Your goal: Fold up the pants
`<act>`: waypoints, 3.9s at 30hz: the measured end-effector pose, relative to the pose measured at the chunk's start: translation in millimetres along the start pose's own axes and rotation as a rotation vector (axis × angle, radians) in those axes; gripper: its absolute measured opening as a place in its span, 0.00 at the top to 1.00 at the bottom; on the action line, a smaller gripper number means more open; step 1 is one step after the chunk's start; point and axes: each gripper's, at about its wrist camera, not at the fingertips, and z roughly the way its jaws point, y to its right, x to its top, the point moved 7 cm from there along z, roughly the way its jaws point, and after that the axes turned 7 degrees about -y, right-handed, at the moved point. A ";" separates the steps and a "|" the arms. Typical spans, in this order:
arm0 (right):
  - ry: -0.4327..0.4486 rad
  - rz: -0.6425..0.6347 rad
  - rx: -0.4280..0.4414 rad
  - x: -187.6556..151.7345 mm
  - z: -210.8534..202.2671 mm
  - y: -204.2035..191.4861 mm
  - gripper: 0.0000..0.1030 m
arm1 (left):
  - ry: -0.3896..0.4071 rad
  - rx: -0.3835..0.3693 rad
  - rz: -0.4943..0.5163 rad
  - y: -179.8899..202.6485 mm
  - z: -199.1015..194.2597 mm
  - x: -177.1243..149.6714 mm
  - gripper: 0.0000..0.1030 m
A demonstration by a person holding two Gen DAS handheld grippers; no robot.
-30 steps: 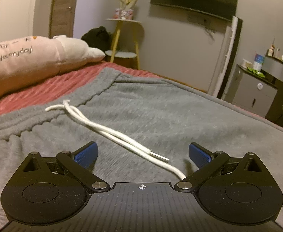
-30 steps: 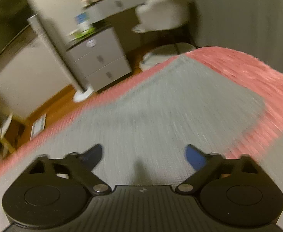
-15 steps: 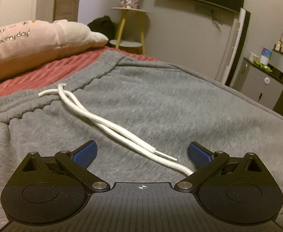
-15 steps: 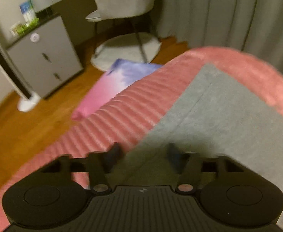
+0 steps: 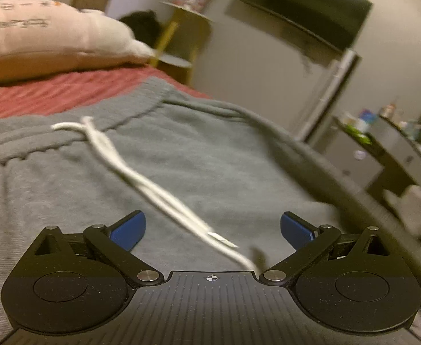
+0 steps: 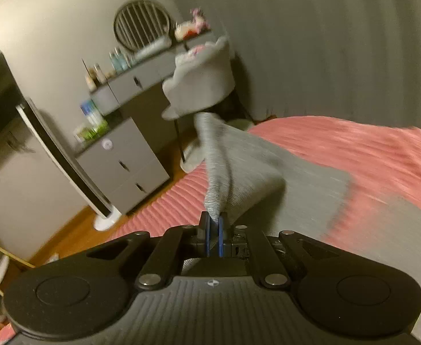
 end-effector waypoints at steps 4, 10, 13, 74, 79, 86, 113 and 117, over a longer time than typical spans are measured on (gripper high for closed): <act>-0.103 0.060 0.010 -59.6 -24.8 63.7 0.95 | -0.019 -0.136 0.009 14.2 -7.1 11.0 0.00; -0.153 0.232 0.040 -84.9 -14.7 117.8 0.80 | -0.178 -0.264 -0.126 17.0 33.9 54.6 0.11; -0.130 0.153 0.078 -80.3 -11.8 107.8 0.24 | -0.229 -0.282 -0.196 18.5 62.7 82.9 0.12; -0.140 0.080 -0.101 -91.3 -86.1 228.0 0.91 | -0.322 0.080 -0.206 -105.9 8.3 -1.1 0.58; 0.005 -0.140 -0.435 -72.1 -120.5 204.2 0.69 | 0.005 0.380 0.053 -73.3 -46.4 33.9 0.28; 0.065 -0.674 0.018 -162.0 -92.6 -8.8 0.41 | -0.090 -0.085 0.408 99.1 20.2 -26.4 0.24; -0.114 -0.316 0.085 -108.0 -92.3 138.4 0.41 | -0.086 0.018 0.536 71.8 44.6 -43.2 0.08; -0.398 -0.401 0.440 -195.6 -94.8 71.1 0.41 | -0.242 -0.073 0.605 107.3 57.3 -105.1 0.08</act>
